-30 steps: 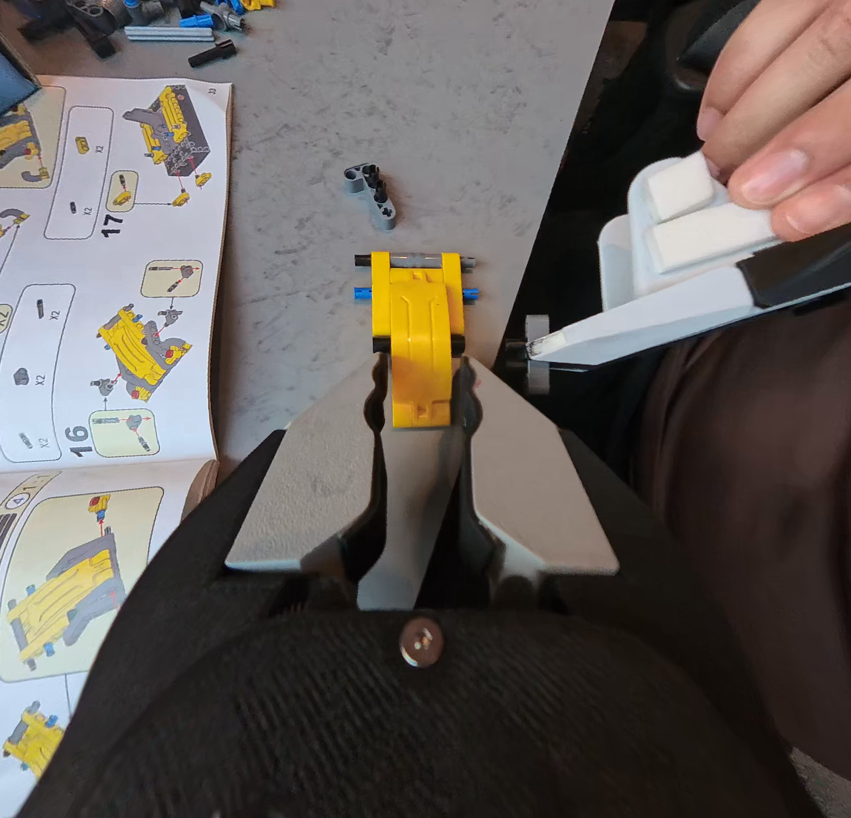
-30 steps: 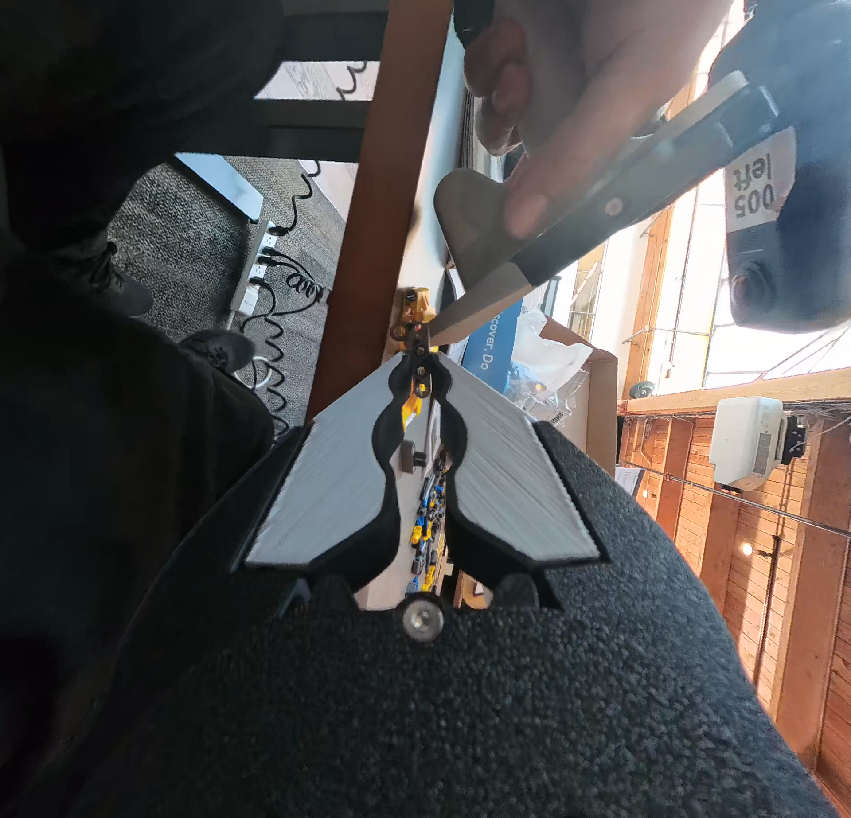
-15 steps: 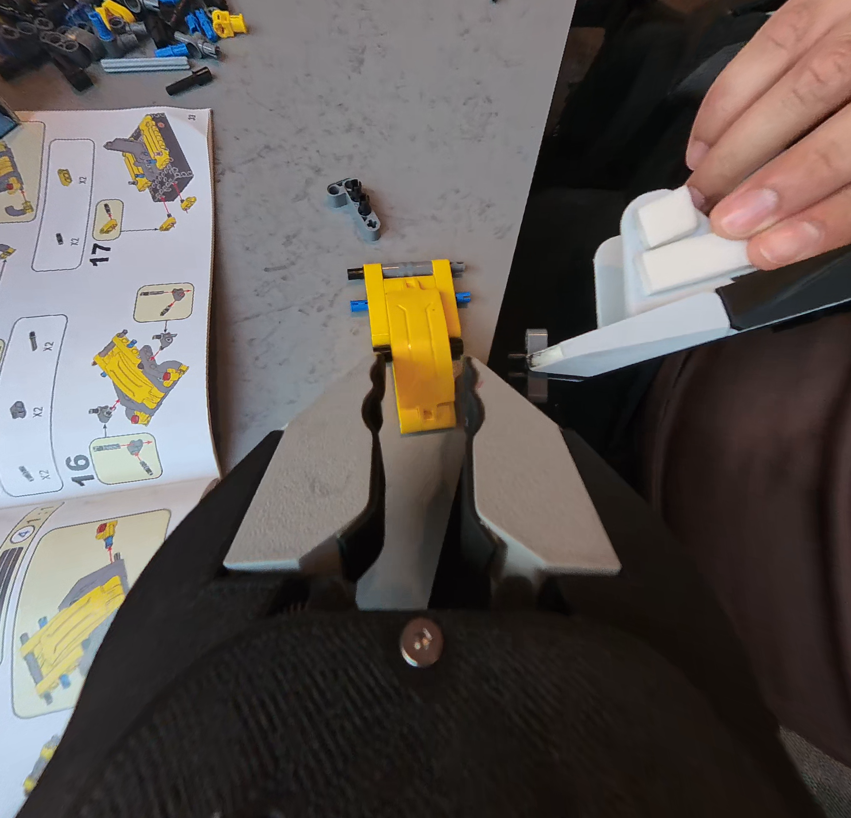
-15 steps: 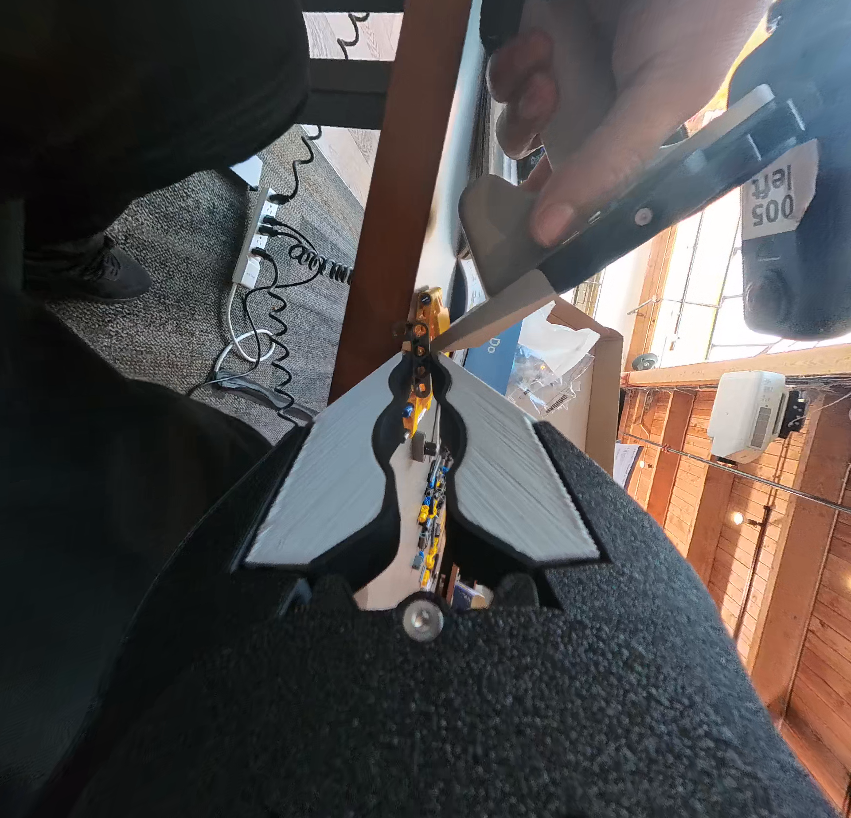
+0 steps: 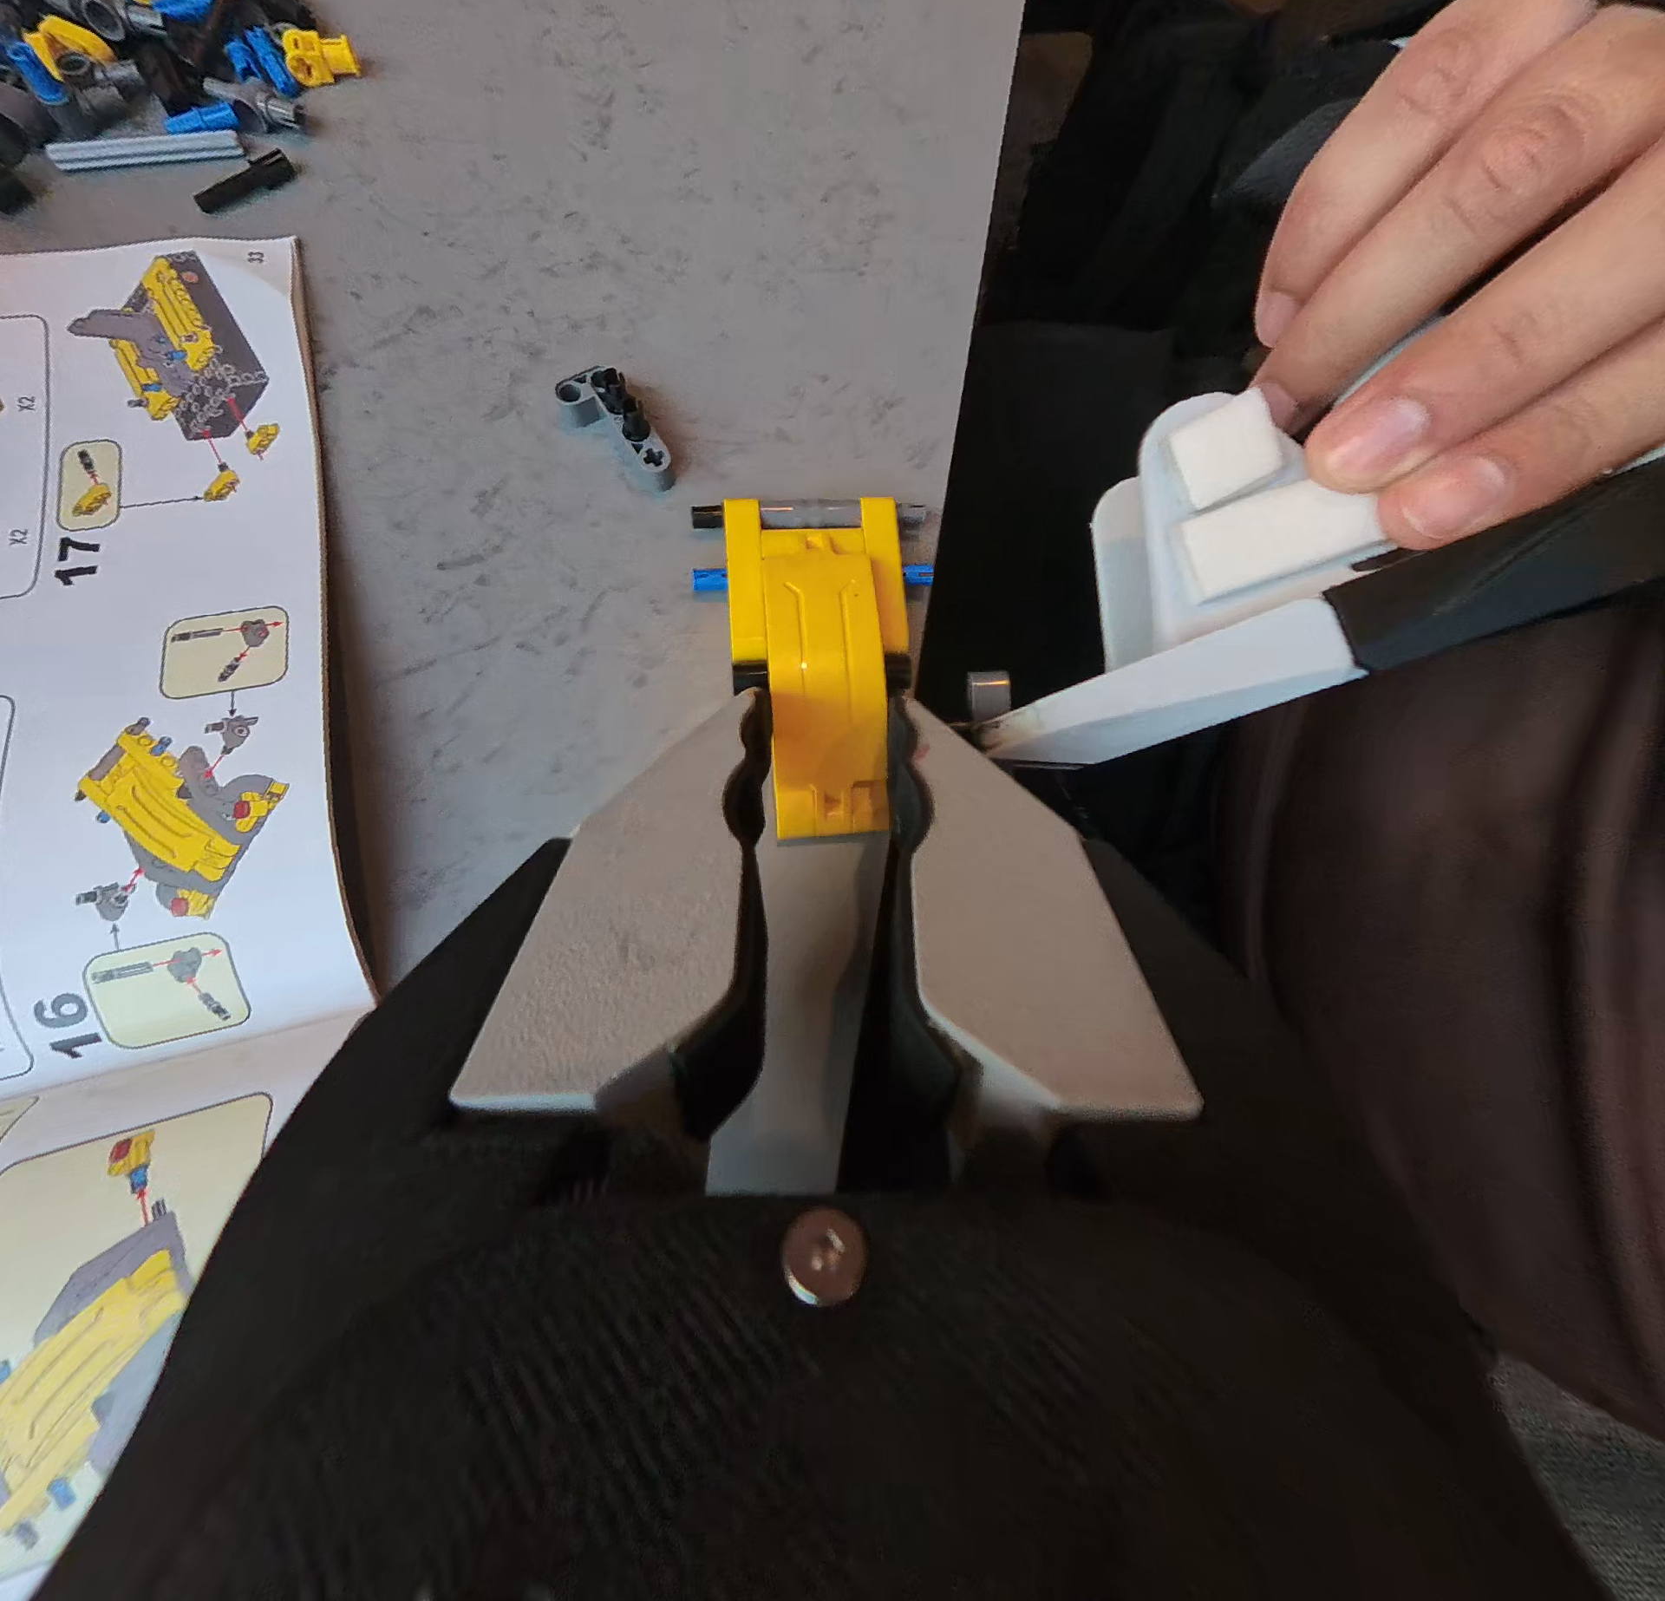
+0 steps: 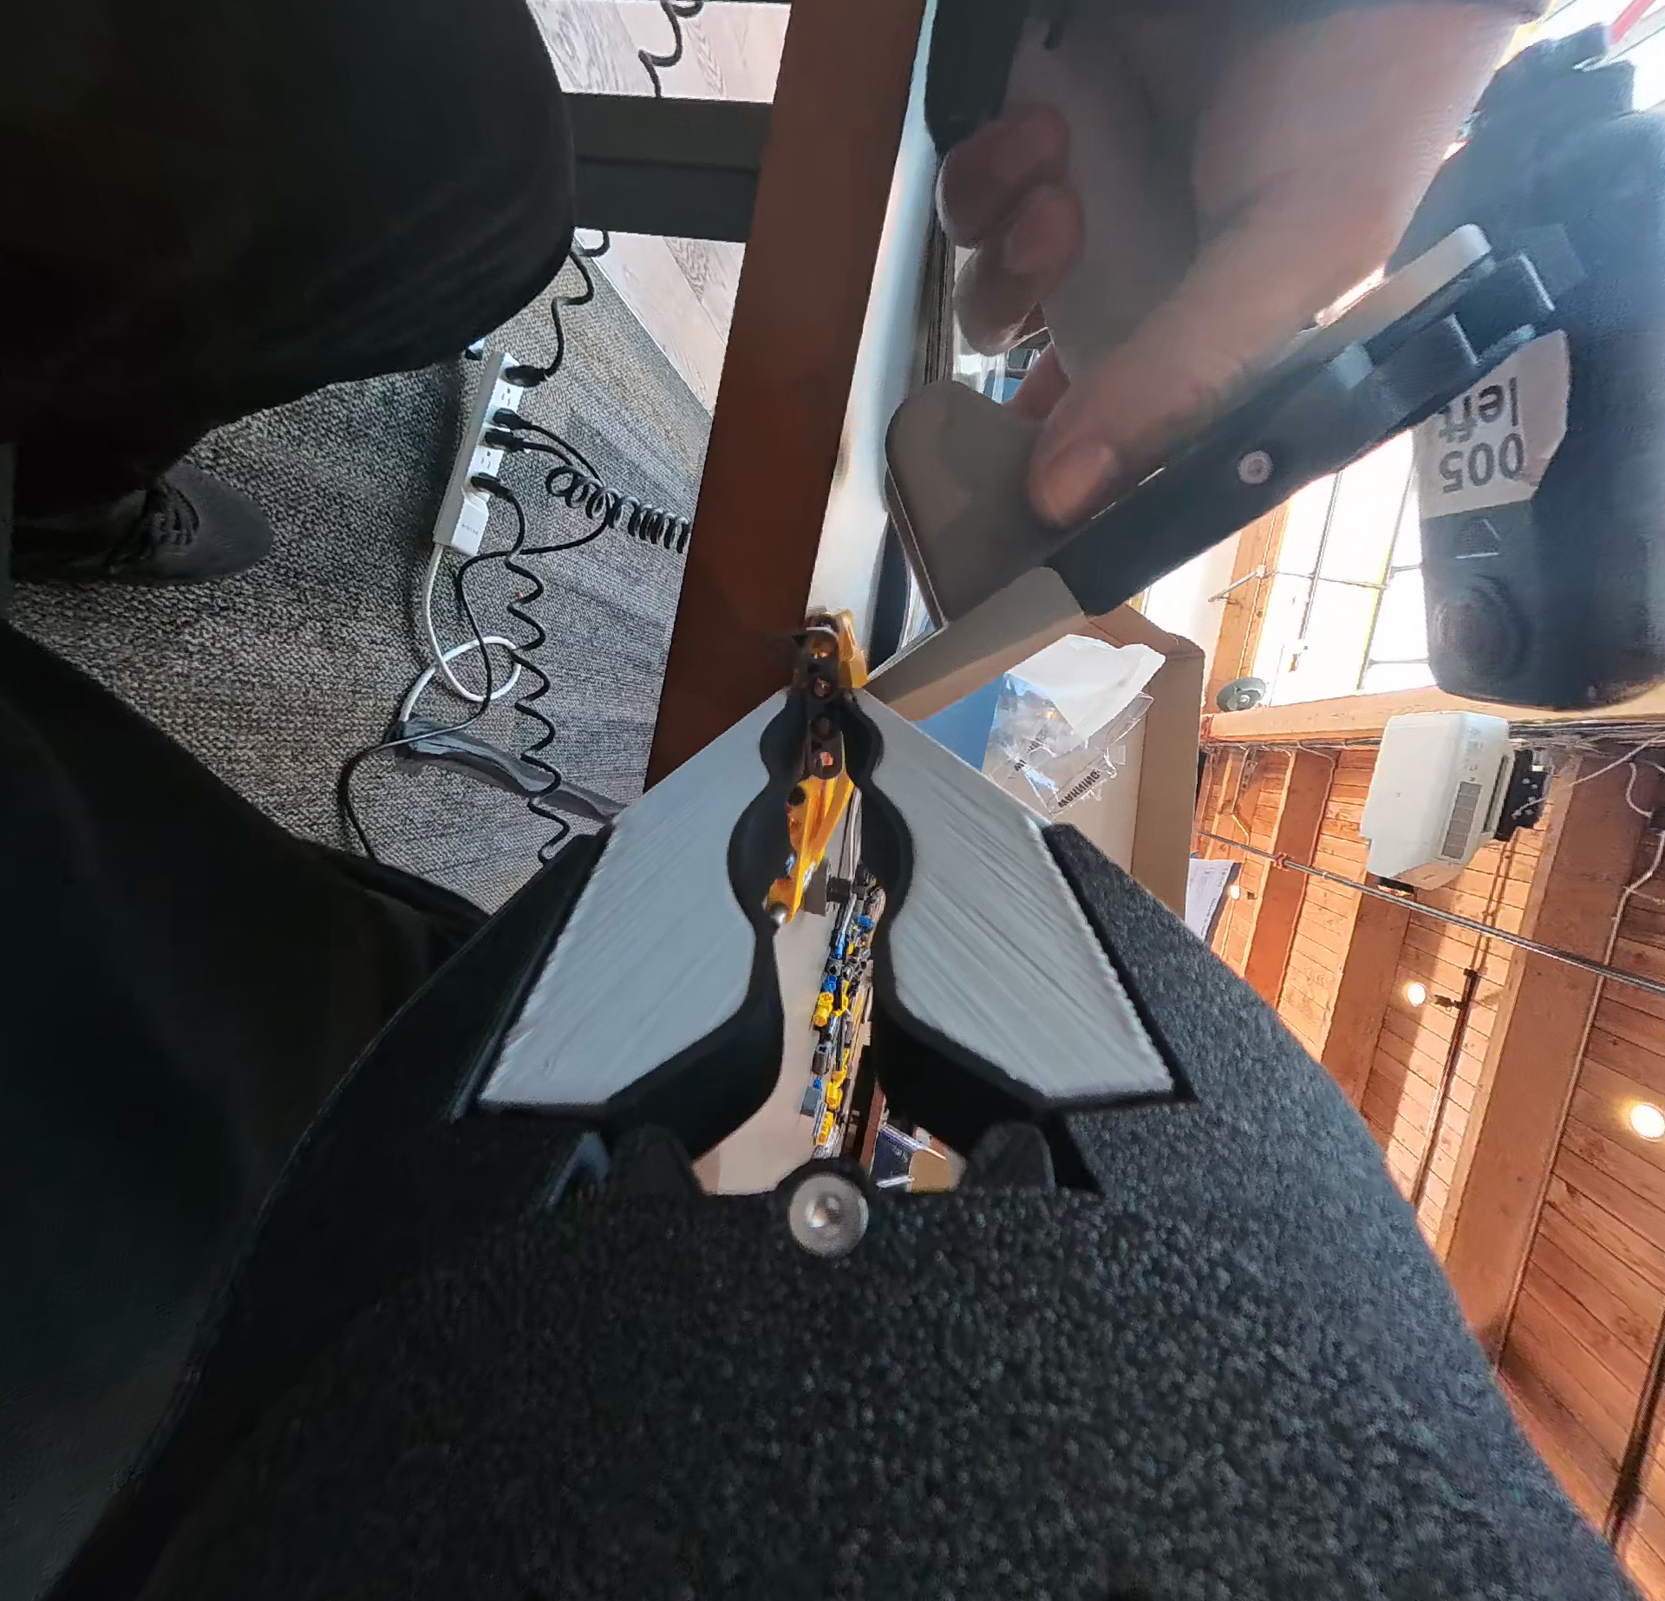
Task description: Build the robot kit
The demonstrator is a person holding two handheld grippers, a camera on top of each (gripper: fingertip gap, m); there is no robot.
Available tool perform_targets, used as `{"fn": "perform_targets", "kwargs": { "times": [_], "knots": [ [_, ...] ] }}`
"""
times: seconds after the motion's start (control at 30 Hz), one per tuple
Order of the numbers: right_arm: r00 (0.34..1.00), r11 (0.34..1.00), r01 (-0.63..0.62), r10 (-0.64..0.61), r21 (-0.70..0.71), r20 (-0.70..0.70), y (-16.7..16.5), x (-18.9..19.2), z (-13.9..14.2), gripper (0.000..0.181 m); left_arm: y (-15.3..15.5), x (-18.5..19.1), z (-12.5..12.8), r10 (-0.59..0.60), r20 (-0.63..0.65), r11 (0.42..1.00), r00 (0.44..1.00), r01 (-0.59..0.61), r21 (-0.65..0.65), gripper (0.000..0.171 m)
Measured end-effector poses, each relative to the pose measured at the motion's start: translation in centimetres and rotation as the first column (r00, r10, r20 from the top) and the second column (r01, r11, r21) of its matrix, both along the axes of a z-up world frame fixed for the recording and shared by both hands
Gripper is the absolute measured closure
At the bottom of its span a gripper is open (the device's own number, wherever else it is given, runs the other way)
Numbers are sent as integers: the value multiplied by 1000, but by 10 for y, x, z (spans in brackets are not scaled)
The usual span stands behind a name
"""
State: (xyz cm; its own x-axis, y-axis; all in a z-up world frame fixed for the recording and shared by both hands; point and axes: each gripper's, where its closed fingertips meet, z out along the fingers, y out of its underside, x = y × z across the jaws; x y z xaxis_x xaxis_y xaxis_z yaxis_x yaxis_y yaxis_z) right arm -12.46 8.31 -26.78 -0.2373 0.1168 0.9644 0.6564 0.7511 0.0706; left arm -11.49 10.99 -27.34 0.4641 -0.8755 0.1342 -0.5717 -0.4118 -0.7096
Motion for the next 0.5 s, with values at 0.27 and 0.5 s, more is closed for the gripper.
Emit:
{"fn": "perform_targets", "kwargs": {
  "times": [0.27, 0.5],
  "knots": [
    [999, 999, 38, -38, -7, -3, 5, 3, -2, 174, -2, 7, 2, -35, 86, 997, 996, 40, -60, 149],
    [999, 999, 45, -45, 12, -8, 7, 3, -1, 174, -3, 8, 2, -42, 103, 995, 994, 50, -84, 149]
  ]
}}
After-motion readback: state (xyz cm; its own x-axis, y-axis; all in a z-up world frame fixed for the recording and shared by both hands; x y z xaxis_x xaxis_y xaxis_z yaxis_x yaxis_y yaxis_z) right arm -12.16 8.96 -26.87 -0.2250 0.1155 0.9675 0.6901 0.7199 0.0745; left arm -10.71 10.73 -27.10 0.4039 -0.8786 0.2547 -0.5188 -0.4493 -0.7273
